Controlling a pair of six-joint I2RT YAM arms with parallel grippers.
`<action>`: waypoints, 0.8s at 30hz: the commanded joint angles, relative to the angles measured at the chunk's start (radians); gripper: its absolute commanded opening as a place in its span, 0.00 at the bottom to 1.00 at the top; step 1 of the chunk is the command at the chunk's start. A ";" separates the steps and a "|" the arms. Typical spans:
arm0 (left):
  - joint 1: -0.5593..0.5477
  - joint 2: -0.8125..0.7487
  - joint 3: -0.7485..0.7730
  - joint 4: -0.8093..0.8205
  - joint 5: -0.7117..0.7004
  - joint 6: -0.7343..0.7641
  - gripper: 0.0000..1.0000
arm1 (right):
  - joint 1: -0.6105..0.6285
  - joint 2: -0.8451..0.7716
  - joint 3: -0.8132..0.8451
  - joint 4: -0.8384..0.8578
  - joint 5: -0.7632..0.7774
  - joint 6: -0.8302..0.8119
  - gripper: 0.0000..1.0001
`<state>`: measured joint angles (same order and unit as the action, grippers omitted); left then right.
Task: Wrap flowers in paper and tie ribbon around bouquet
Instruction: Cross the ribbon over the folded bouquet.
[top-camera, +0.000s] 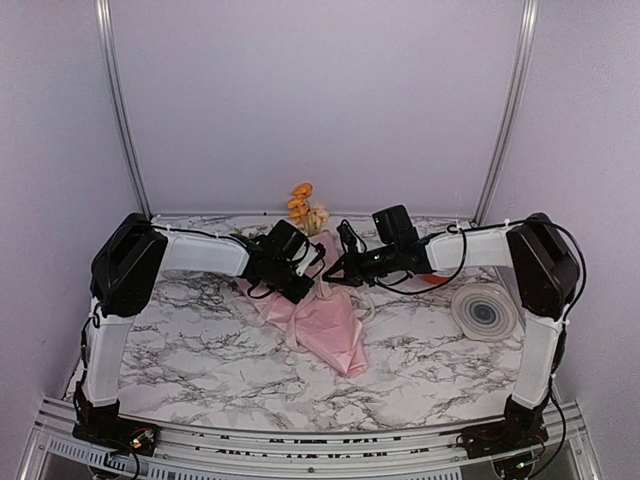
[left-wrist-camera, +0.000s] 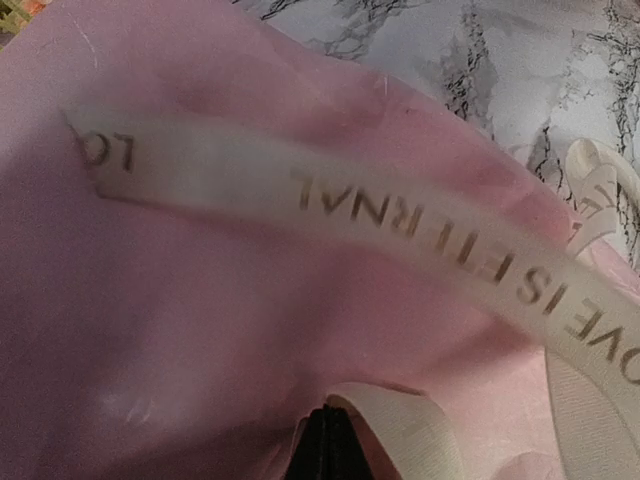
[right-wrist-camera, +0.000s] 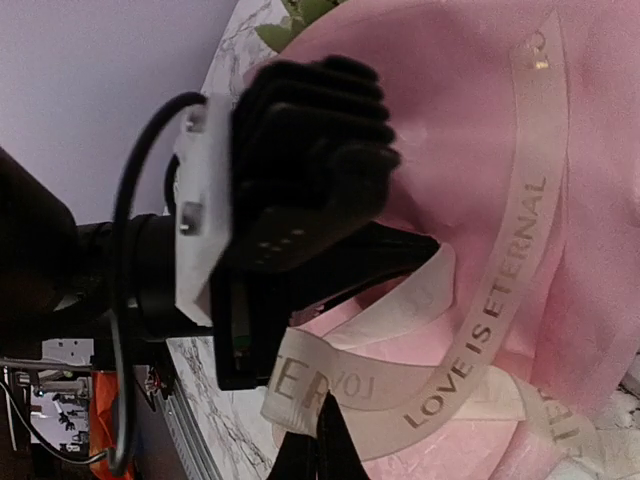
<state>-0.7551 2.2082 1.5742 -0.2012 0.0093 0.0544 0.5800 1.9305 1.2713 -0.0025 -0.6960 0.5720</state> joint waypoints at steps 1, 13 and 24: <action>0.019 -0.073 -0.066 0.034 0.024 -0.036 0.00 | -0.008 0.066 0.085 0.039 -0.066 0.098 0.00; 0.018 -0.247 -0.260 0.271 0.014 -0.041 0.00 | -0.016 0.313 0.282 0.000 -0.101 0.177 0.00; -0.010 -0.406 -0.357 0.404 0.078 0.167 0.00 | 0.052 0.386 0.392 -0.117 -0.226 0.056 0.00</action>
<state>-0.7601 1.8194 1.1877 0.1501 0.0463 0.1375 0.5983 2.3241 1.6615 -0.0940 -0.8341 0.6746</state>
